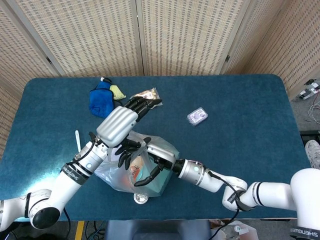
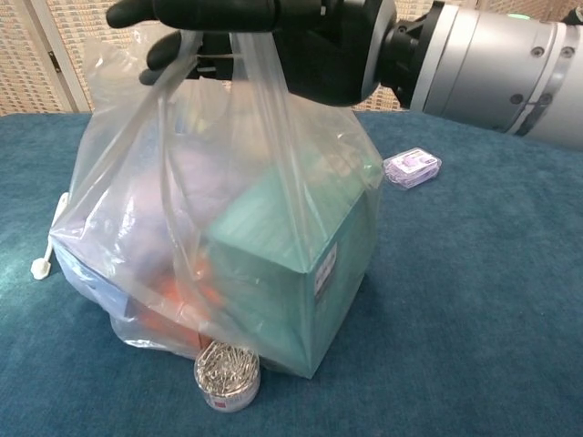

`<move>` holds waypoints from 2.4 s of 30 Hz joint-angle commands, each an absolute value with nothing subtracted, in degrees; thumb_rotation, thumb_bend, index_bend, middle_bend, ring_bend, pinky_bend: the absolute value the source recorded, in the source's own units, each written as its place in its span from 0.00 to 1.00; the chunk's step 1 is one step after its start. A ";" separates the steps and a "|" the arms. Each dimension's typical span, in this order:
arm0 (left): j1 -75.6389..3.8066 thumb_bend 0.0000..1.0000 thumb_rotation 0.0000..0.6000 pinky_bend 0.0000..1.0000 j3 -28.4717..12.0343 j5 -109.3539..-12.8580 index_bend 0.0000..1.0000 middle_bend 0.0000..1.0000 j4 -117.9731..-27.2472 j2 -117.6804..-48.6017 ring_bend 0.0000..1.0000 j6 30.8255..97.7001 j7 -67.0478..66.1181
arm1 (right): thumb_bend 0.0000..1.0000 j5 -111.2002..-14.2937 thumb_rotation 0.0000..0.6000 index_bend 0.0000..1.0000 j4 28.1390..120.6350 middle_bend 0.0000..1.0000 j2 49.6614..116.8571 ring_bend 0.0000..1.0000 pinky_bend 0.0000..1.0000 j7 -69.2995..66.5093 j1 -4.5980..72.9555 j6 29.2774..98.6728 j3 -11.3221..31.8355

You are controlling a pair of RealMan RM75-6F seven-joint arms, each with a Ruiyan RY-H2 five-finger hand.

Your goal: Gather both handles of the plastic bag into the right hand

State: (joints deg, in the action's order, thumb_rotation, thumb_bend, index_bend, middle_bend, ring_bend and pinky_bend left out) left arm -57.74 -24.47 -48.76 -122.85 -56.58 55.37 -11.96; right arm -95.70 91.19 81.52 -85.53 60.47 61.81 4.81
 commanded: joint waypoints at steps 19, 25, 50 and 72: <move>-57.86 0.19 1.00 0.04 -23.17 -39.46 0.00 0.07 -123.05 -44.15 0.05 47.42 -6.80 | 0.00 -94.43 1.00 0.51 88.96 0.60 81.65 0.64 0.38 -91.87 61.89 58.29 5.27; -55.58 0.20 1.00 0.04 -22.14 -41.59 0.00 0.07 -120.55 -44.65 0.05 53.15 -7.64 | 0.00 -93.90 1.00 0.55 88.88 0.63 81.69 0.68 0.42 -95.99 61.88 58.38 5.61; -34.66 0.19 1.00 0.04 -13.96 -66.60 0.00 0.07 -121.98 -41.83 0.05 76.18 -9.41 | 0.15 -92.95 1.00 0.64 85.78 0.70 81.97 0.72 0.61 -128.08 65.41 55.95 10.06; -24.15 0.19 1.00 0.04 -9.36 -82.06 0.00 0.07 -119.61 -46.01 0.05 85.00 -11.58 | 0.33 -90.51 1.00 0.70 86.86 0.74 80.07 0.79 0.76 -136.68 69.41 53.65 15.20</move>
State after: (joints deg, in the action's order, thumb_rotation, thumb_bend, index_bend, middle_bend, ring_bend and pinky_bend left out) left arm -24.34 -9.45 -81.87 -119.72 -45.89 84.92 -11.62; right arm -90.33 86.77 80.21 -136.54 69.26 53.48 15.01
